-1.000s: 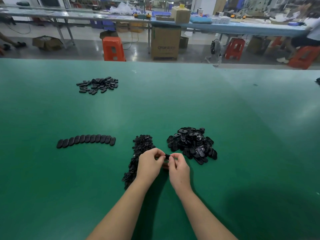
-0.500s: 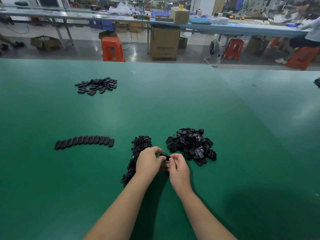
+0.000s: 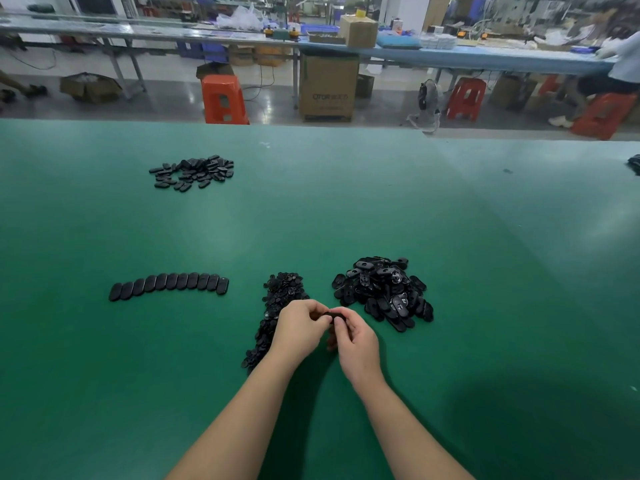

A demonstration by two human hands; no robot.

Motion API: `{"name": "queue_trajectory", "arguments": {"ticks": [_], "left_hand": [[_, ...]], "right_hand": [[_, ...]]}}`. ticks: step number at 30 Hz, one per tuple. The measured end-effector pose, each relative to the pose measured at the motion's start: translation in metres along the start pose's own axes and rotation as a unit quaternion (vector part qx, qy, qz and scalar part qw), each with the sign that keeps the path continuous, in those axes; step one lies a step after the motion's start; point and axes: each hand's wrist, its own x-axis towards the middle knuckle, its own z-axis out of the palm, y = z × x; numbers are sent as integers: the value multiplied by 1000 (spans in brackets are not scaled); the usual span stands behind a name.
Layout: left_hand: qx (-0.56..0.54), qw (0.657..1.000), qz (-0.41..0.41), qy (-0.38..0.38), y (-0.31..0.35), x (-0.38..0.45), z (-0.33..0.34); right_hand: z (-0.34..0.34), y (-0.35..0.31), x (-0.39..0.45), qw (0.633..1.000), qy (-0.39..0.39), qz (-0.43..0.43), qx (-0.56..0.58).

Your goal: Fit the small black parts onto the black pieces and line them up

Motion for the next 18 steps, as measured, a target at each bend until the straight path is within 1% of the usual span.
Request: {"name": "queue_trajectory", "arguments": {"ticks": [8,18], "left_hand": [[-26,1000,-5,2,-1,-2,2],[22,999,-9,35,2,-3,8]], "right_hand": [[0,1,0,1000,8,6,5],[1,4,1,1000,14,0,-14]]}}
